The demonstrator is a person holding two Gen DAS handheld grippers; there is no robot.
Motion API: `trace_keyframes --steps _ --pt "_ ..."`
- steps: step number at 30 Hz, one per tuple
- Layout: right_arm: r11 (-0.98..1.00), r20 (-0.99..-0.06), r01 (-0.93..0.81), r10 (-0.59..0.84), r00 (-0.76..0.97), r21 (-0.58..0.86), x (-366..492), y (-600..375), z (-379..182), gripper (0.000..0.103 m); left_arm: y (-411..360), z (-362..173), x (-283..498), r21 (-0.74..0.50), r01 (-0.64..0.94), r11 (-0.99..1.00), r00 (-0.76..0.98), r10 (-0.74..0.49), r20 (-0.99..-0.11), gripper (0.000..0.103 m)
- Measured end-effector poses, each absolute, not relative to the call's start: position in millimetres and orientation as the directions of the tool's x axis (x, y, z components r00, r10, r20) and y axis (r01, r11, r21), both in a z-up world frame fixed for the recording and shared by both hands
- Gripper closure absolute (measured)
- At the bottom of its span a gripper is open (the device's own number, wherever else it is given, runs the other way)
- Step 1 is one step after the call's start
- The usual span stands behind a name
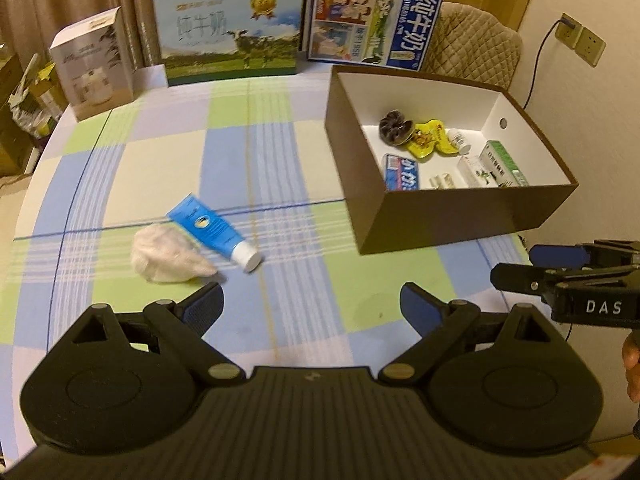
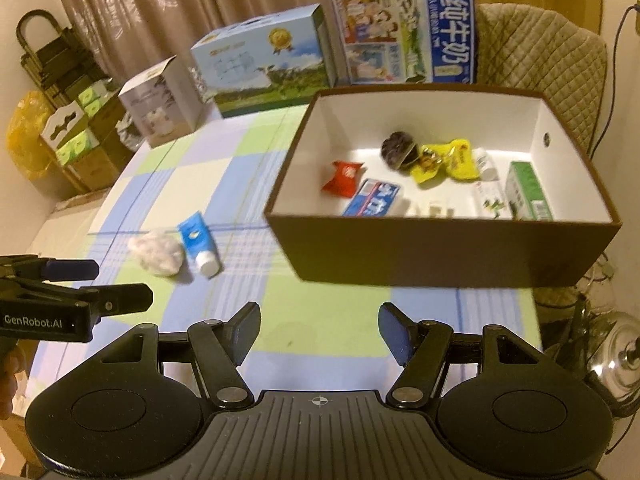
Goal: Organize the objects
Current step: 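Move both open grippers toward the blue tube and white cloth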
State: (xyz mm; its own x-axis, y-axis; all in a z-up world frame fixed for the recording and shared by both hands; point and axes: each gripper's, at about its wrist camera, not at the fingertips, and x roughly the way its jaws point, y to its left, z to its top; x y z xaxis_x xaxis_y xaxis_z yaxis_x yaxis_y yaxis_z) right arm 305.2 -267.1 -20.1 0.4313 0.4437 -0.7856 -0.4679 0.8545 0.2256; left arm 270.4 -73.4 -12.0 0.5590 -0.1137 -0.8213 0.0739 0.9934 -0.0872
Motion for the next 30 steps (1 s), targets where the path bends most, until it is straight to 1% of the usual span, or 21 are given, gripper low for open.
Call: trace_keyframes --steps 15,30 --pt "0.828 -0.808 -0.507 0.460 0.368 0.240 278 -226 -37 0.040 -23 -22 240 -0.097 0.011 0.995 0.549 -0.087 -0.831 0.010" --pt "0.800 -0.828 -0.551 0.462 0.317 0.236 279 -190 -59 0.040 14 -39 236 -0.084 -0.098 0.992 0.515 -0.022 -0.857 0.010"
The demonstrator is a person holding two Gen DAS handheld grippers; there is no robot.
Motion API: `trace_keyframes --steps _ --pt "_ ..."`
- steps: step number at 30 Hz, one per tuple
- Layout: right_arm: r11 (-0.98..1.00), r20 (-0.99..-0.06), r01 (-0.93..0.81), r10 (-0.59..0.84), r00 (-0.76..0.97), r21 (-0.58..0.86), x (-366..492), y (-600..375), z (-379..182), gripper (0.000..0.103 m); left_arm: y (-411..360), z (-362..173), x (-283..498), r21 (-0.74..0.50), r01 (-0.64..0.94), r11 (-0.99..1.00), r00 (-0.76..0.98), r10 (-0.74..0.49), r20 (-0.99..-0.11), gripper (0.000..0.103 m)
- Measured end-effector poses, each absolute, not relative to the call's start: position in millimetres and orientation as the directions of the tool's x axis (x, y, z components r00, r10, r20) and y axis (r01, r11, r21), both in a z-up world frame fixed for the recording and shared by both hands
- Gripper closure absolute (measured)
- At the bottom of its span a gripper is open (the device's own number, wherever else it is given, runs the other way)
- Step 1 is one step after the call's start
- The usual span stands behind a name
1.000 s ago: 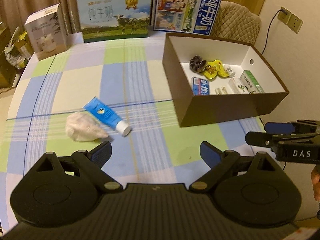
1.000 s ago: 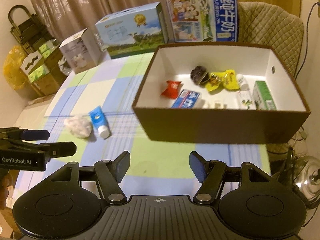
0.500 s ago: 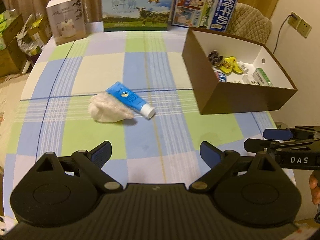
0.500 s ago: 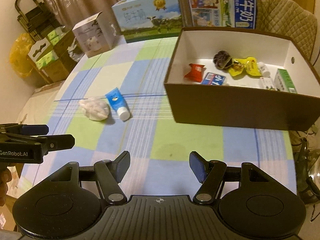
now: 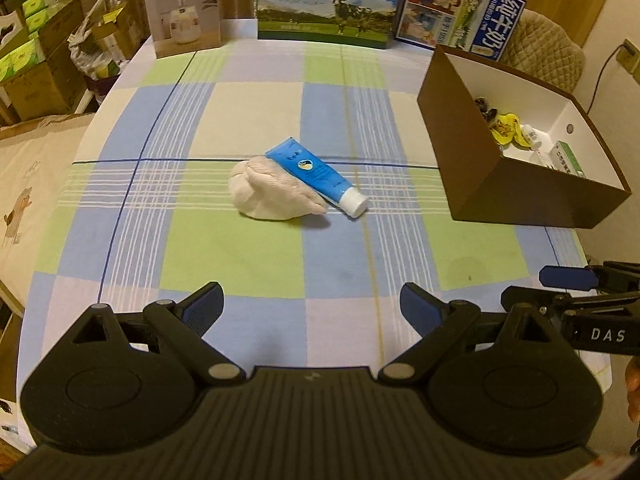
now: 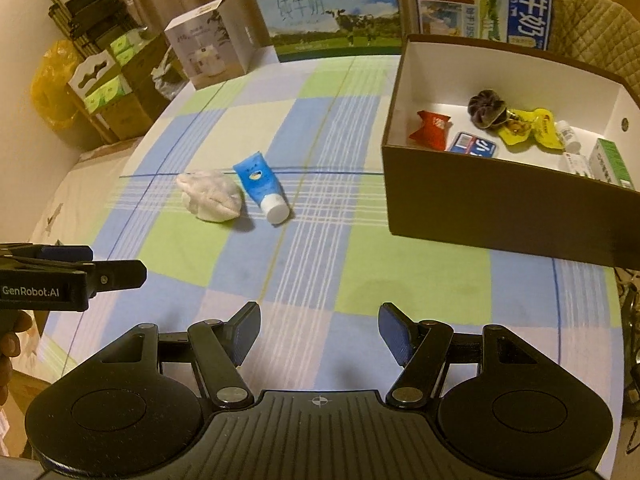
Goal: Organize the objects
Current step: 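Move both open grippers toward the blue tube and white cloth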
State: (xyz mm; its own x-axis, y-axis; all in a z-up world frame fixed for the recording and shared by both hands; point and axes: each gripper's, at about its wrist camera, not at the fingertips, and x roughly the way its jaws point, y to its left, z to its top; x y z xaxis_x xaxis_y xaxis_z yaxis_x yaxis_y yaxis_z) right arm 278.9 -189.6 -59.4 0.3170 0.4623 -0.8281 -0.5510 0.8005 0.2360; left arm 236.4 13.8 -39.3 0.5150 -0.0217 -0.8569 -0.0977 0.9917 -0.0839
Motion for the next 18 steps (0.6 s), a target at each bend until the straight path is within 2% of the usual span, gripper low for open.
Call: trace_keyframes --steps 18 --pt "0.813 -0.844 -0.528 0.446 0.296 0.244 310 -174 -74 0.040 28 -58 269 -0.094 -0.147 0.985 0.492 -0.009 -0.871 0.011"
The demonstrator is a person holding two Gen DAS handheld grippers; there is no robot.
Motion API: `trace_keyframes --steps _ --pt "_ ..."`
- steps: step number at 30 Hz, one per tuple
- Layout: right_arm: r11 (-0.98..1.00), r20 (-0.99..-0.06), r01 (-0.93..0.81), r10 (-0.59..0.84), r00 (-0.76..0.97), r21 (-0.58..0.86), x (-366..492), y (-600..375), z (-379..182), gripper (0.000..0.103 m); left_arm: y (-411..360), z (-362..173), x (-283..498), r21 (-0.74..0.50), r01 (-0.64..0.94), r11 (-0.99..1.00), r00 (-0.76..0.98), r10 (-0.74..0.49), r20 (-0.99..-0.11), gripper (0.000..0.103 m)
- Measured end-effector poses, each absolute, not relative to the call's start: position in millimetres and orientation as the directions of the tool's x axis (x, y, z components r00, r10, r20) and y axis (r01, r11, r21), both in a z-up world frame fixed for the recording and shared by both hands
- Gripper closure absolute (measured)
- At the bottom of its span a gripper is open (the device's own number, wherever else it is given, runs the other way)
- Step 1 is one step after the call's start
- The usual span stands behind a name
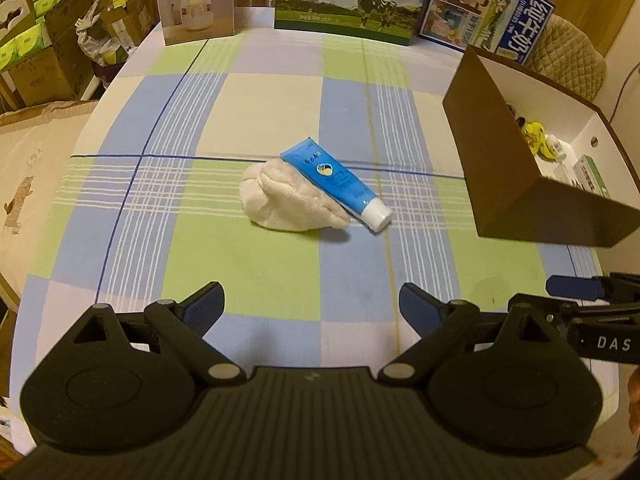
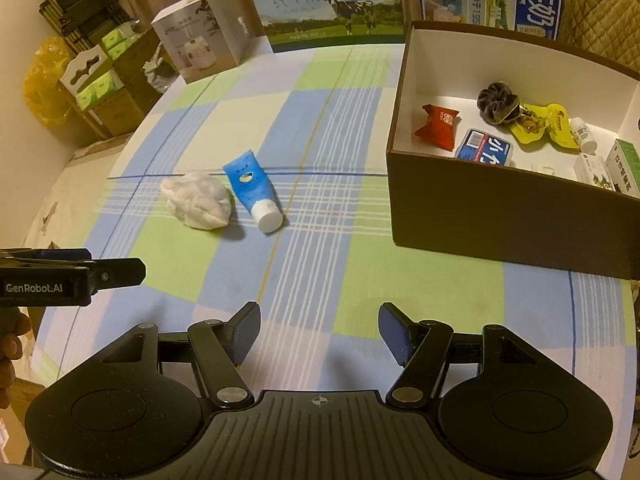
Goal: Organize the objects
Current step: 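Move both open grippers toward the blue tube and white cloth, then grasp the white cloth with the left gripper while the right grasps the blue tube's cap end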
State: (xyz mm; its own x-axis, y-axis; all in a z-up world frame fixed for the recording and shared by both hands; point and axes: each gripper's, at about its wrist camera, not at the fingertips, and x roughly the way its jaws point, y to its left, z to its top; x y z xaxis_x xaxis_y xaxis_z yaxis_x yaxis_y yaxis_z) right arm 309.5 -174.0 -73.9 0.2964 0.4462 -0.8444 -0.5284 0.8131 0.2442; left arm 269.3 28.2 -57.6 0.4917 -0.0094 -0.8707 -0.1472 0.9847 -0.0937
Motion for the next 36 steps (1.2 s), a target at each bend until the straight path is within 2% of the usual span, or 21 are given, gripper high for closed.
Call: trace_keyframes --steps 5,12,16,24,27,29,30,34,36 --pt "0.824 -0.847 -0.510 0.439 0.299 0.247 322 -173 -76 0.040 34 -65 287 -0.110 -0.174 0.979 0.496 -0.010 -0.868 0.021" --pt "0.845 -0.856 -0.474 0.421 0.301 0.249 337 -176 -82 0.040 42 -78 312 -0.112 -0.200 0.973 0.499 0.003 -0.867 0.024" --pt "0.859 -0.861 -0.446 0.408 0.304 0.249 344 -180 -85 0.040 48 -85 330 -0.122 -0.204 0.971 0.497 -0.005 -0.868 0.034" --pt "0.908 -0.870 -0.343 0.358 0.339 0.240 361 -197 -90 0.040 59 -97 358 -0.149 -0.233 0.961 0.490 -0.017 -0.872 0.036" --pt "0.923 -0.875 -0.303 0.339 0.347 0.237 366 -204 -92 0.040 61 -103 366 -0.155 -0.232 0.960 0.484 -0.024 -0.875 0.047" --pt "0.926 -0.877 -0.293 0.334 0.345 0.237 367 -205 -93 0.040 61 -107 370 -0.149 -0.225 0.963 0.480 -0.023 -0.877 0.060" --pt "0.925 -0.877 -0.296 0.336 0.344 0.238 367 -204 -93 0.040 61 -107 371 -0.139 -0.221 0.965 0.481 -0.016 -0.876 0.060" --pt "0.903 -0.871 -0.344 0.372 0.320 0.259 362 -192 -96 0.040 70 -106 368 -0.141 -0.199 0.970 0.495 -0.025 -0.868 0.081" --pt "0.882 -0.868 -0.389 0.394 0.303 0.266 357 -180 -97 0.040 77 -105 364 -0.160 -0.193 0.968 0.498 -0.044 -0.866 0.086"
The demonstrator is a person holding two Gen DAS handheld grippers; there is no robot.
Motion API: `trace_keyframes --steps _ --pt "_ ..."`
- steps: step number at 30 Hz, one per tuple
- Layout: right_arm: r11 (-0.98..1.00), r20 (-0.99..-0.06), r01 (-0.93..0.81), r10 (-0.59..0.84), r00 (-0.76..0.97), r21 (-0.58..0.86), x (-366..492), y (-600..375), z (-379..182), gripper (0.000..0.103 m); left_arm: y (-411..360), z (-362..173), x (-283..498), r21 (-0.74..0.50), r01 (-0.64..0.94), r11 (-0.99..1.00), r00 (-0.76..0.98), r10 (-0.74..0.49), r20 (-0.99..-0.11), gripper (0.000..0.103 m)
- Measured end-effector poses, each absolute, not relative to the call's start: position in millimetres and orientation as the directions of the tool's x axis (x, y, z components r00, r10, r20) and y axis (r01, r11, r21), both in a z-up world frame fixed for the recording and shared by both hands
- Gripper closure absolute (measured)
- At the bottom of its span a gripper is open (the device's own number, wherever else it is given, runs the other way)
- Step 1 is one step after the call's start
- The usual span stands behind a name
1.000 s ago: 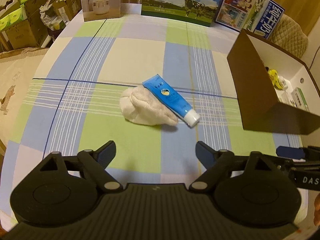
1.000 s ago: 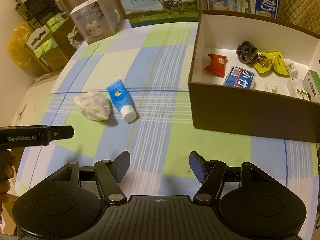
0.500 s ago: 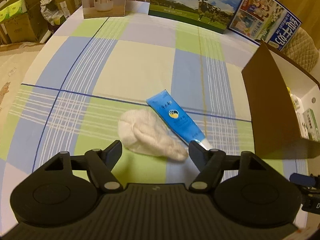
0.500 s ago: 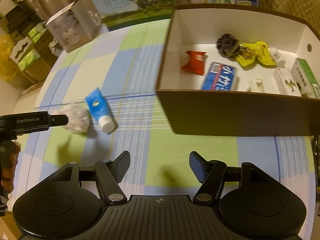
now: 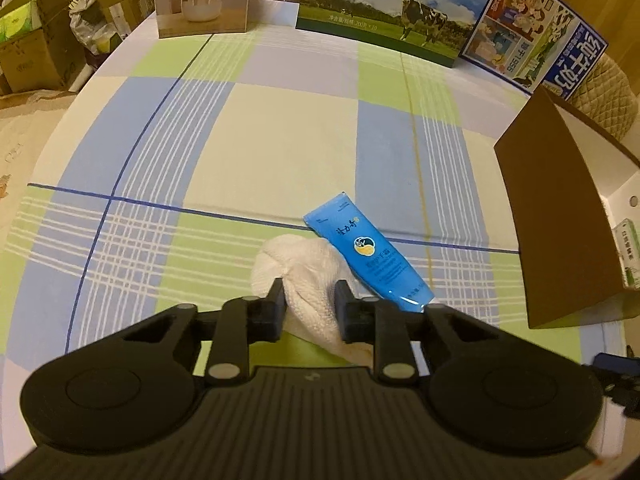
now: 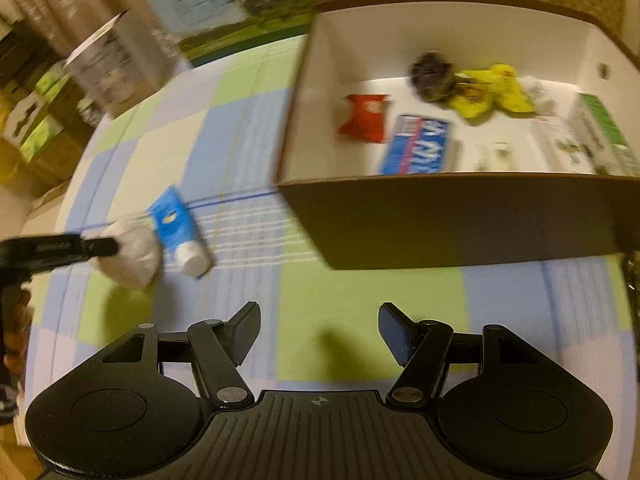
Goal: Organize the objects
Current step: 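Grasp the white cloth with the left gripper while the right grasps the blue tube's cap end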
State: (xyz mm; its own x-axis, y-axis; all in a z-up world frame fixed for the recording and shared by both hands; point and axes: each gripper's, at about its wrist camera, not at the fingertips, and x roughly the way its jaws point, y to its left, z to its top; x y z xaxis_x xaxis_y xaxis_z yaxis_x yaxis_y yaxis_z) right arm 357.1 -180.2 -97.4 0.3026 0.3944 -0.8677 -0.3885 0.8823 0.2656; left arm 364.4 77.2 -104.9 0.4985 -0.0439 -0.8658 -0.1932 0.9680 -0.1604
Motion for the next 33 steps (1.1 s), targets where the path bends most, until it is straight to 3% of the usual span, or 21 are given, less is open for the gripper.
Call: trace_keyframes --steps 8,10,12,14,22,24,33 --pt "0.770 -0.828 -0.592 0.481 0.290 0.240 344 -123 -112 0.041 100 -99 344 -0.100 -0.206 0.973 0.494 0.015 -0.869 0.089" --pt "0.746 -0.818 -0.624 0.498 0.290 0.233 347 -110 -118 0.044 109 -99 339 -0.107 -0.222 0.969 0.490 0.016 -0.872 0.089" --pt "0.726 -0.813 -0.652 0.505 0.291 0.218 352 -95 -126 0.056 116 -99 336 -0.116 -0.236 0.965 0.488 0.015 -0.873 0.089" --pt "0.714 -0.812 -0.669 0.506 0.291 0.205 357 -81 -136 0.059 120 -99 334 -0.121 -0.244 0.962 0.488 0.014 -0.873 0.089" --pt "0.697 -0.817 -0.697 0.495 0.295 0.171 369 -46 -158 0.064 117 -97 331 -0.129 -0.224 0.966 0.488 -0.003 -0.873 0.089" --pt "0.702 -0.819 -0.691 0.492 0.295 0.173 370 -46 -161 0.074 114 -96 331 -0.133 -0.209 0.969 0.490 -0.014 -0.871 0.089" --pt "0.744 -0.826 -0.648 0.462 0.324 0.162 356 -81 -156 0.078 102 -92 324 -0.148 -0.154 0.977 0.491 -0.055 -0.869 0.090"
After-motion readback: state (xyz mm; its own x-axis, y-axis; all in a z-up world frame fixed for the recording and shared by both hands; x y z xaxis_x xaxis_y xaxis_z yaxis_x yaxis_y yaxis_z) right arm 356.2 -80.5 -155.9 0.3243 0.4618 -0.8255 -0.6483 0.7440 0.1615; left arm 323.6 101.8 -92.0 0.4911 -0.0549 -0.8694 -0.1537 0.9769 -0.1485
